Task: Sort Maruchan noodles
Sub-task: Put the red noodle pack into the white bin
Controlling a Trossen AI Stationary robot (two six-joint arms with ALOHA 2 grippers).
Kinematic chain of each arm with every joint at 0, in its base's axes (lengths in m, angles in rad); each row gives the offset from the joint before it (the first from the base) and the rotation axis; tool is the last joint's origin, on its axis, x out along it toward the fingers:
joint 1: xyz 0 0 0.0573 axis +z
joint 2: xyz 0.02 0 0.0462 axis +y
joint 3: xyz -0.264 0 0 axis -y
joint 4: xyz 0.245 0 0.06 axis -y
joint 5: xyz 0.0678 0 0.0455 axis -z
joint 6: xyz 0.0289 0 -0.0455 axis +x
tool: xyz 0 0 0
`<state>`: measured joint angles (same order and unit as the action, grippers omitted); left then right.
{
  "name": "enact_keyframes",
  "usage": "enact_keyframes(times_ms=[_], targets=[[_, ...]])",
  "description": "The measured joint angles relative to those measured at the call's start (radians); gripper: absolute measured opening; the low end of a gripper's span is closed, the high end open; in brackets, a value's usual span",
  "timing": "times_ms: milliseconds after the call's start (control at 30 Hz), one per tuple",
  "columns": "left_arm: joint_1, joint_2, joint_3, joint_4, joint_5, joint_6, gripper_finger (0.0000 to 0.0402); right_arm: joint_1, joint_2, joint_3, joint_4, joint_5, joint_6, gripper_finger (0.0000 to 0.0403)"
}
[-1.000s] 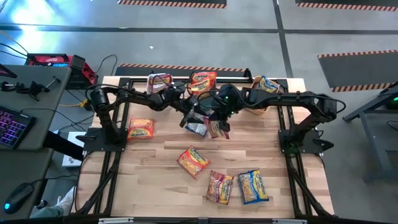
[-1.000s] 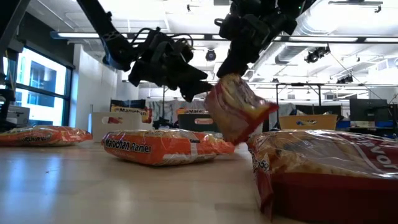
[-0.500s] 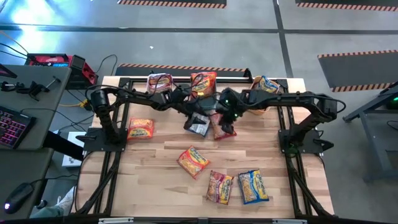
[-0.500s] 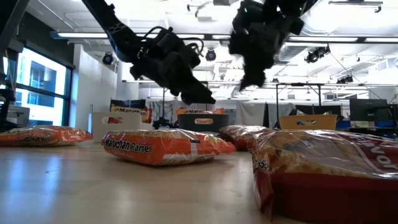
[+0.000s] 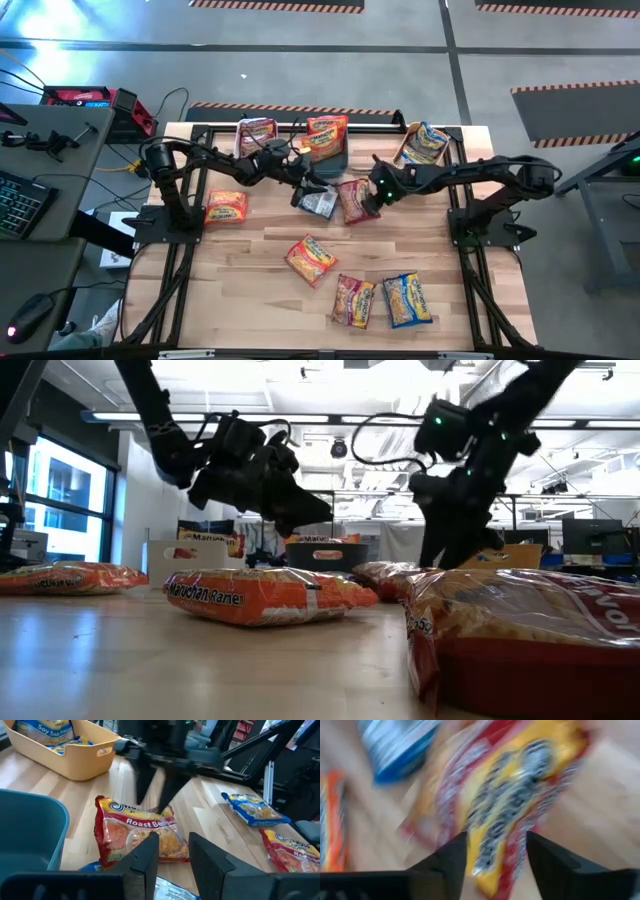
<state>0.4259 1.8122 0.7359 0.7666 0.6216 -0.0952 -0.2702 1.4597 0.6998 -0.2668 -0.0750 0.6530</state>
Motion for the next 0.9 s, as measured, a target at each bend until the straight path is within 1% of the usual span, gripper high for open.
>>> enact_keyframes(times_ms=[100,200,300,433,500,600,733,900], targets=[[0.000,0.000,-0.002,0.003,-0.003,0.000,0.0086,-0.037,0.000,-0.083,0.174,-0.004,0.085,0.0225],[0.000,0.000,-0.002,0.003,-0.003,0.000,0.0083,-0.067,0.012,-0.151,0.317,-0.010,0.133,0.0242],[0.000,0.000,-0.002,0.010,-0.005,0.000,0.0083,-0.084,0.021,-0.193,0.441,-0.015,0.133,0.0245],[0.000,0.000,-0.002,0.022,-0.005,-0.008,0.0082,-0.098,0.025,-0.217,0.531,-0.024,0.132,0.0235],[0.000,0.000,-0.002,0.025,-0.005,-0.019,0.0080,-0.097,0.029,-0.227,0.535,-0.031,0.133,0.0221],[0.000,0.000,-0.002,0.030,-0.006,-0.026,0.0076,-0.097,0.045,-0.235,0.548,-0.047,0.134,0.0187],[0.000,0.000,-0.002,0.052,-0.006,-0.035,0.0071,-0.097,0.076,-0.238,0.602,-0.083,0.150,0.0126],[0.000,0.000,-0.002,0.051,-0.006,-0.056,0.0062,-0.097,0.088,-0.235,0.642,-0.148,0.047,0.0042]])
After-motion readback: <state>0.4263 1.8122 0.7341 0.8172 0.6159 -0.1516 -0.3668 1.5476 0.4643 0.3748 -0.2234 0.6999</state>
